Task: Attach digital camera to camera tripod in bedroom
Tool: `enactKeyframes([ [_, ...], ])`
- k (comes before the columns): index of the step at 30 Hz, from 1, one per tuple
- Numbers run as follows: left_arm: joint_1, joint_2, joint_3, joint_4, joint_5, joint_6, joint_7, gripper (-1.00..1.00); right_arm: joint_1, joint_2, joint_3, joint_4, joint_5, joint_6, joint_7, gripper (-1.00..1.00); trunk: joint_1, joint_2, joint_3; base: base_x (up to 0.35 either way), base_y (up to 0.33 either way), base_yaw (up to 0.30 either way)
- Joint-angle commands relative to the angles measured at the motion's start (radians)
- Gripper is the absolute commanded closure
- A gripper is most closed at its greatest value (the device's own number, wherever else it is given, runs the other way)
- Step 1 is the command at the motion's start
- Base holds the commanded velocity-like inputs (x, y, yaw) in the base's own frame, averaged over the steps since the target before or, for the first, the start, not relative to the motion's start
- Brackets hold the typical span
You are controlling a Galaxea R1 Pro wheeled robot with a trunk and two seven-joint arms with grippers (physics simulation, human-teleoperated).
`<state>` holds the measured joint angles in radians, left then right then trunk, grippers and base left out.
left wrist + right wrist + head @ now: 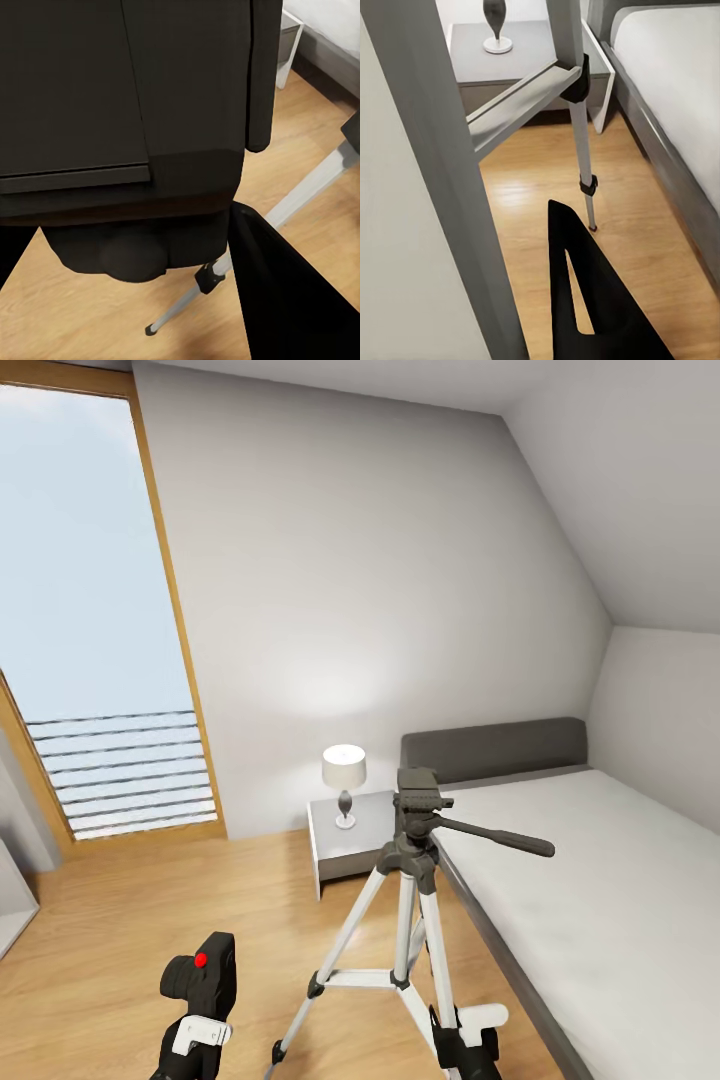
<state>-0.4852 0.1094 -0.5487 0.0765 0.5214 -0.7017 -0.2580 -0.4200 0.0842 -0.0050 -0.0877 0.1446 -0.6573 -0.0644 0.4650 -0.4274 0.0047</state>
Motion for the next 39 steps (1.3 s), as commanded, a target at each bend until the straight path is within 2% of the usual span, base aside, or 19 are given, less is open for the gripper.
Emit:
enactKeyframes([
  [1, -0.001, -0.001, -0.005, 0.003, 0.009, -0.004, -0.006, 1.00, 0.000, 0.000, -0.001, 0.002, 0.012, -0.001, -0.006, 1.00, 0.000, -0.001, 0.000, 0.000, 0.000, 0.000],
  [12, -0.002, 0.002, 0.006, -0.001, 0.011, -0.001, -0.002, 1.00, 0.000, 0.000, -0.001, 0.002, 0.012, -0.001, -0.006, 1.00, 0.000, -0.001, 0.000, 0.000, 0.000, 0.000],
  [13, -0.002, 0.004, 0.008, -0.005, 0.011, 0.033, -0.001, 1.00, 0.000, 0.000, -0.001, 0.002, 0.012, -0.002, -0.006, 1.00, 0.000, -0.001, 0.000, 0.000, 0.000, 0.000],
  [15, -0.003, 0.007, 0.008, -0.024, 0.012, 0.157, -0.003, 1.00, 0.000, 0.000, -0.001, 0.002, 0.012, -0.002, -0.006, 1.00, 0.000, -0.001, 0.000, 0.000, 0.000, 0.000],
  [16, -0.006, 0.017, 0.009, -0.062, 0.012, 0.280, -0.005, 1.00, 0.000, 0.000, -0.001, 0.002, 0.012, -0.002, -0.006, 1.00, 0.000, -0.001, 0.000, 0.000, 0.000, 0.000],
  [17, -0.008, 0.029, 0.009, -0.109, 0.012, 0.358, -0.007, 1.00, 0.000, 0.000, -0.001, 0.002, 0.012, -0.002, -0.006, 1.00, 0.000, -0.001, 0.000, 0.000, 0.000, 0.000],
  [18, -0.008, 0.035, 0.009, -0.141, 0.012, 0.394, -0.007, 1.00, 0.000, 0.000, -0.001, 0.002, 0.012, -0.002, -0.006, 1.00, 0.000, -0.001, 0.000, 0.000, 0.000, 0.000],
  [19, -0.009, 0.055, 0.009, -0.259, 0.011, 0.497, -0.005, 1.00, 0.000, 0.000, -0.001, 0.002, 0.012, -0.001, -0.006, 1.00, 0.000, -0.001, 0.000, 0.000, 0.000, 0.000],
  [20, -0.009, 0.062, 0.009, -0.302, 0.011, 0.532, -0.005, 1.00, 0.000, 0.000, -0.001, 0.002, 0.012, -0.001, -0.006, 1.00, 0.000, -0.001, 0.000, 0.000, 0.000, 0.000],
  [23, -0.011, 0.096, 0.020, -0.552, 0.010, 0.755, 0.006, 1.00, 0.000, 0.000, -0.001, 0.002, 0.012, -0.001, -0.006, 1.00, 0.000, -0.001, 0.000, 0.000, 0.000, 0.000],
  [24, -0.011, 0.100, 0.029, -0.592, 0.010, 0.792, 0.012, 1.00, 0.000, 0.000, -0.001, 0.002, 0.012, -0.001, -0.006, 1.00, 0.000, -0.001, 0.000, 0.000, 0.000, 0.000],
  [27, -0.019, 0.112, 0.122, -0.815, 0.009, 1.000, 0.076, 1.00, 0.000, 0.000, -0.001, 0.002, 0.012, -0.001, -0.006, 1.00, 0.000, -0.001, 0.000, 0.000, 0.000, 0.000],
  [29, -0.032, 0.112, 0.177, -0.930, 0.007, 1.118, 0.114, 1.00, 0.000, 0.000, -0.001, 0.002, 0.012, -0.001, -0.006, 1.00, 0.000, -0.001, 0.000, 0.000, 0.000, 0.000],
  [32, -0.086, 0.113, 0.211, -1.034, 0.007, 1.240, 0.137, 1.00, 0.000, 0.000, -0.001, 0.002, 0.012, -0.001, -0.006, 1.00, 0.000, -0.001, 0.000, 0.000, 0.000, 0.000],
  [33, -0.099, 0.113, 0.214, -1.043, 0.006, 1.252, 0.139, 1.00, 0.000, 0.000, -0.001, 0.002, 0.012, -0.001, -0.006, 1.00, 0.000, -0.001, 0.000, 0.000, 0.000, 0.000],
  [36, -0.184, 0.113, 0.221, -1.068, 0.006, 1.304, 0.145, 1.00, 0.000, 0.000, -0.001, 0.002, 0.012, 0.000, -0.006, 1.00, 0.000, -0.001, 0.000, 0.000, 0.000, 0.000],
  [39, -0.266, 0.110, 0.224, -1.075, 0.006, 1.383, 0.147, 1.00, 0.000, 0.000, -0.001, 0.002, 0.012, 0.001, -0.006, 1.00, 0.000, -0.001, 0.000, 0.000, 0.000, 0.000],
])
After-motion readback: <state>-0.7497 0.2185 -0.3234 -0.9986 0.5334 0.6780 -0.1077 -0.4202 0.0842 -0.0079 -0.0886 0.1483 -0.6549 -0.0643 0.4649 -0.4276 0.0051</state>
